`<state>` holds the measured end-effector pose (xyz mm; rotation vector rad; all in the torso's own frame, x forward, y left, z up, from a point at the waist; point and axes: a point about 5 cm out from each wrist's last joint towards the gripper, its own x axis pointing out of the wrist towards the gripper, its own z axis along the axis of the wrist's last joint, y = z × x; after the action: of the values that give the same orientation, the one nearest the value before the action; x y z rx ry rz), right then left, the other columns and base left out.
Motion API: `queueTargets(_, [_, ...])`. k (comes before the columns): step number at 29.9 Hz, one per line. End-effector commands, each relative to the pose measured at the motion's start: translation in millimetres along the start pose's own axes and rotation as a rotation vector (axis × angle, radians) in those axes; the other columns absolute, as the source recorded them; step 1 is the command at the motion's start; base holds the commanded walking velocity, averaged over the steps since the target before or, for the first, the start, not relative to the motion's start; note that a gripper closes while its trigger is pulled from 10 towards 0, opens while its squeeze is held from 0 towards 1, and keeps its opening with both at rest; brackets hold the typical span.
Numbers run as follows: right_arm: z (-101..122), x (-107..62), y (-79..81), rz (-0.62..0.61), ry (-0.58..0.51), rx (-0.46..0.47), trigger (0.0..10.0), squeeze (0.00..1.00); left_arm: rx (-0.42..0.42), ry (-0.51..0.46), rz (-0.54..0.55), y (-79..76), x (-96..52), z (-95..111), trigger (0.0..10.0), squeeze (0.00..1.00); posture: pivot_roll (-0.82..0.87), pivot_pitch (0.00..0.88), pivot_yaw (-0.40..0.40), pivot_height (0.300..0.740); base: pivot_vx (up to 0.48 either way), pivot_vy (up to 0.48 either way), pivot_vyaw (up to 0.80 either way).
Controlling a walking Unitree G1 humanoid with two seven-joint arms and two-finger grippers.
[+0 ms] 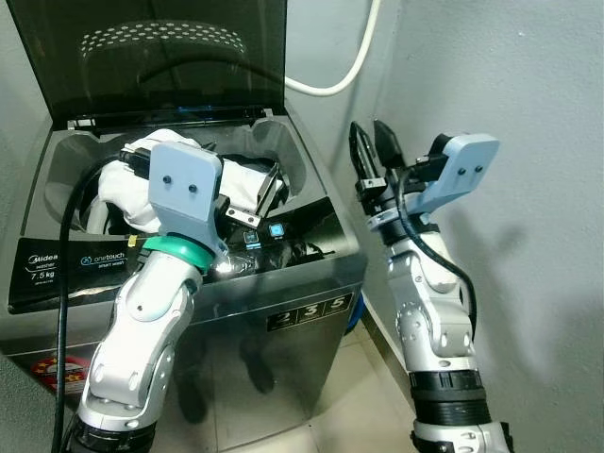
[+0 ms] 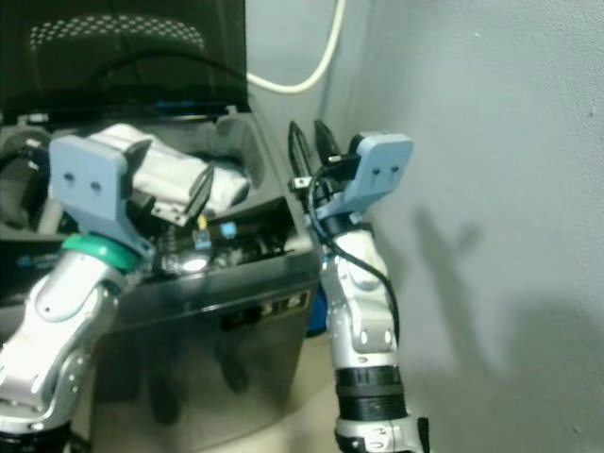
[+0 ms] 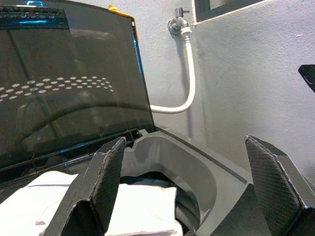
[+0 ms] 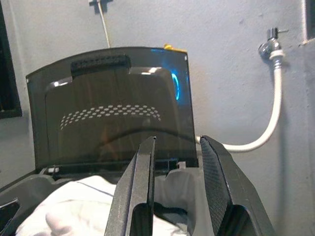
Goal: Clothes washing
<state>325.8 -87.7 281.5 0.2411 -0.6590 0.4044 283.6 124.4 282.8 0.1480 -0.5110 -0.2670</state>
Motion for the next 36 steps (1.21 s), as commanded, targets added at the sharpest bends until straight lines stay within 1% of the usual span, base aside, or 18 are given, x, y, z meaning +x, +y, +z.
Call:
queueTargets(1, [1.3, -2.2, -0.7, -0.005, 0.001, 0.001, 10.0, 0.0, 0.0, 0.007, 0.003, 0.2, -2.4, -3.3, 10.0, 0.0, 0.13, 0.051, -0.016, 0.724, 0.0, 0.0, 0.0])
queueTargets(4, [-1.6, -4.5, 0.2, 0.004, 0.016, 0.0, 10.0, 0.0, 0.021, 0.008, 0.001, -1.4, -4.6, -4.7, 10.0, 0.0, 0.13, 0.053, -0.026, 0.724, 0.0, 0.0, 0.0])
queueTargets(6, [-10.5, -12.9, -1.8, 0.019, 0.061, -0.025, 10.0, 0.0, 0.057, 0.015, -0.013, -5.5, -10.3, -7.5, 10.0, 0.0, 0.14, 0.043, -0.041, 0.724, 0.0, 0.0, 0.0])
queueTargets(7, [-13.2, -15.8, -3.1, 0.021, 0.076, -0.032, 10.0, 0.0, 0.062, 0.022, -0.012, -5.8, -12.7, -9.3, 10.0, 0.0, 0.13, 0.037, -0.043, 0.724, 0.0, 0.0, 0.0])
queueTargets(11, [-16.2, -18.7, -4.2, 0.02, 0.095, -0.028, 10.0, 0.0, 0.061, 0.035, -0.005, -6.3, -15.7, -13.8, 10.0, 0.0, 0.13, 0.028, -0.045, 0.724, 0.0, 0.0, 0.0])
queueTargets(14, [-18.2, -18.0, -1.4, 0.027, 0.101, -0.022, 10.0, 0.0, 0.057, 0.039, 0.002, -8.2, -13.0, -18.4, 10.0, 0.0, 0.12, 0.015, -0.044, 0.724, 0.0, 0.0, 0.0])
queueTargets(15, [-18.8, -17.9, -0.3, 0.028, 0.101, -0.02, 10.0, 0.0, 0.054, 0.034, 0.01, -8.3, -9.7, -19.7, 10.0, 0.0, 0.11, 0.01, -0.041, 0.724, 0.0, 0.0, 0.0])
queueTargets(22, [-22.1, -21.5, 0.9, 0.02, 0.111, -0.015, 10.0, 0.0, 0.06, 0.026, 0.016, -7.5, -5.6, -21.6, 10.0, 0.0, 0.09, 0.0, -0.033, 0.724, 0.0, 0.0, 0.0])
queueTargets(25, [-22.2, -23.2, -1.5, 0.014, 0.112, -0.02, 10.0, 0.0, 0.063, 0.02, 0.006, -9.2, -1.3, -22.3, 10.0, 0.0, 0.08, 0.001, -0.012, 0.724, 0.0, 0.0, 0.0])
queueTargets(28, [-21.1, -22.6, -3.0, 0.007, 0.108, -0.025, 10.0, 0.0, 0.064, 0.013, -0.004, -10.1, 1.0, -21.5, 10.0, 0.0, 0.08, 0.004, -0.01, 0.724, 0.0, 0.0, 0.0])
queueTargets(33, [-13.5, -21.8, -8.6, -0.021, 0.088, -0.05, 10.0, 0.0, 0.045, 0.01, -0.029, -14.5, 4.5, -23.4, 10.0, 0.0, 0.01, 0.041, 0.027, 0.724, 0.0, 0.0, 0.0])
queueTargets(34, [-13.5, -21.8, -8.6, -0.021, 0.088, -0.05, 10.0, 0.0, 0.045, 0.01, -0.029, -14.5, 4.5, -23.4, 10.0, 0.0, 0.01, 0.041, 0.027, 0.724, 0.0, 0.0, 0.0])
queueTargets(35, [-11.9, -23.7, -6.6, -0.035, 0.081, -0.058, 10.0, 0.0, 0.037, 0.019, -0.043, -15.4, 6.3, -26.4, 10.0, 0.0, -0.02, 0.049, 0.056, 0.724, 0.0, 0.0, 0.0])
queueTargets(36, [-11.5, -25.1, -5.3, -0.043, 0.078, -0.06, 10.0, 0.0, 0.036, 0.02, -0.051, -15.5, 7.0, -26.9, 10.0, 0.0, -0.03, 0.053, 0.064, 0.724, 0.0, 0.0, 0.0])
